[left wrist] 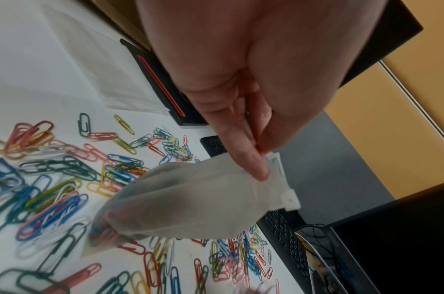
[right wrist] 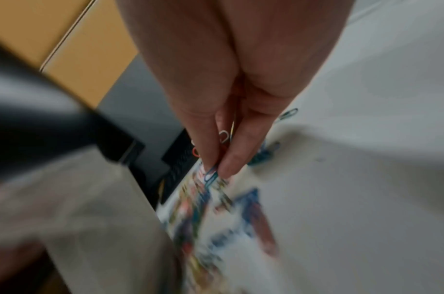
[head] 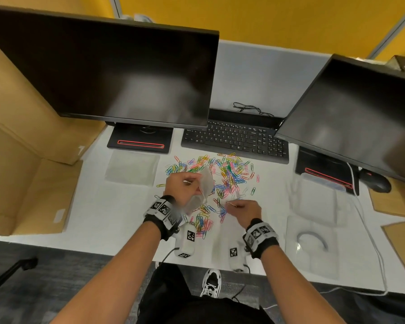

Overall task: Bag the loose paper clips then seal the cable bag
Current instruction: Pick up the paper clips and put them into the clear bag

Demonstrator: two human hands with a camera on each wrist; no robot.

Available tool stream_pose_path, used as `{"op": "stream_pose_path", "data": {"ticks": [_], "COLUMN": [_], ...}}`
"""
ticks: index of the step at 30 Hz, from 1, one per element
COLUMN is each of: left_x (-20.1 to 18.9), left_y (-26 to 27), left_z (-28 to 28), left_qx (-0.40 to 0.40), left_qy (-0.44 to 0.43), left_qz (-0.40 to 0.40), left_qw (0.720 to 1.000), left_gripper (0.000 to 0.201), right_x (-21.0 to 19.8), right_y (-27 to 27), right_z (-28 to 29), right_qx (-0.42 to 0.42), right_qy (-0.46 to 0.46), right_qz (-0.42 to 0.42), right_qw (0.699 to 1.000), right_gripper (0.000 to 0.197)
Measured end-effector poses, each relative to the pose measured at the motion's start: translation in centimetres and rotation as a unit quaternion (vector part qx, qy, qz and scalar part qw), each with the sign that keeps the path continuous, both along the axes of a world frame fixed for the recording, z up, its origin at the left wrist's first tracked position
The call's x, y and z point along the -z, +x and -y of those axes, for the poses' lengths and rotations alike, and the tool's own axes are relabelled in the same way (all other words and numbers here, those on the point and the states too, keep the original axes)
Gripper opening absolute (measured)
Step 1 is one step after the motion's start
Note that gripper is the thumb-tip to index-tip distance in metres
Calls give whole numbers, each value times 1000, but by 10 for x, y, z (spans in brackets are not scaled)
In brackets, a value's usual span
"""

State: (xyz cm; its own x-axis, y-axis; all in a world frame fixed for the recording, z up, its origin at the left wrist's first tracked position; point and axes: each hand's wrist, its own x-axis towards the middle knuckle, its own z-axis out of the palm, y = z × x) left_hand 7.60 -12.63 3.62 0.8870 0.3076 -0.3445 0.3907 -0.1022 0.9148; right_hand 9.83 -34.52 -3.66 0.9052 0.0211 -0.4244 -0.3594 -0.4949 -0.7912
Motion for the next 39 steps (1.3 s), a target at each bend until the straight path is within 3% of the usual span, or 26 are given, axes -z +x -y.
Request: {"op": "stream_pose_path", "data": {"ticks": [3, 5, 7, 12, 14, 17, 19, 21, 23, 24, 26, 28, 29, 32, 35, 39], "left_x": [-2, -4, -7, -16, -16, -20, -23, -28, -30, -31, -32, -32, -32, -34, -34, -32], "left_y": [0, 0, 1, 5, 6, 7, 8, 12, 15, 17, 20, 26, 29, 41, 52, 60], "left_z": [3, 7, 12, 18, 18, 16, 12, 5, -2, -4, -7, -6, -6, -3, -1, 4], "left_qx": [4, 7, 11, 17, 24, 33, 29, 14, -4, -10, -13, -4, 0, 2, 7, 16], "left_qy": [2, 7, 18, 41, 50, 70, 67, 50, 41, 36, 29, 36, 41, 38, 23, 34], "left_qz": [-3, -4, -5, 10, 8, 11, 14, 9, 8, 7, 8, 7, 4, -10, -25, -28], "left_qw": [1000, 1000, 1000, 999, 998, 997, 997, 999, 999, 999, 999, 999, 999, 999, 999, 999], "left_gripper": [18, 18, 16, 14, 13, 12, 11, 11, 13, 14, 15, 12, 11, 12, 11, 13], "right_x": [-29, -55, -75, -75, -72, -81, -97, -112, -114, -107, -79, -44, -30, -2, 6, 10], "right_y": [12, 18, 21, 28, 27, 24, 26, 34, 45, 54, 77, 96, 101, 112, 126, 139], "right_z": [-5, -17, -31, -55, -62, -68, -63, -49, -26, -11, 20, 46, 51, 40, 6, -27], "right_qx": [92, 90, 47, -33, -80, -222, -308, -284, -171, -114, -56, -67, -73, -80, -146, -302], "right_qy": [180, 281, 291, 128, 39, -54, -87, -29, 81, 93, -32, -213, -255, -263, -266, -376], "right_qz": [-31, -35, -28, 41, 92, 183, 190, 164, 131, 135, 123, 38, 8, 41, 101, 137], "right_qw": [979, 955, 955, 990, 992, 956, 928, 944, 973, 980, 990, 974, 964, 961, 947, 865], "right_gripper": [36, 34, 27, 9, 16, 21, 25, 21, 19, 18, 21, 44, 54, 62, 58, 53]}}
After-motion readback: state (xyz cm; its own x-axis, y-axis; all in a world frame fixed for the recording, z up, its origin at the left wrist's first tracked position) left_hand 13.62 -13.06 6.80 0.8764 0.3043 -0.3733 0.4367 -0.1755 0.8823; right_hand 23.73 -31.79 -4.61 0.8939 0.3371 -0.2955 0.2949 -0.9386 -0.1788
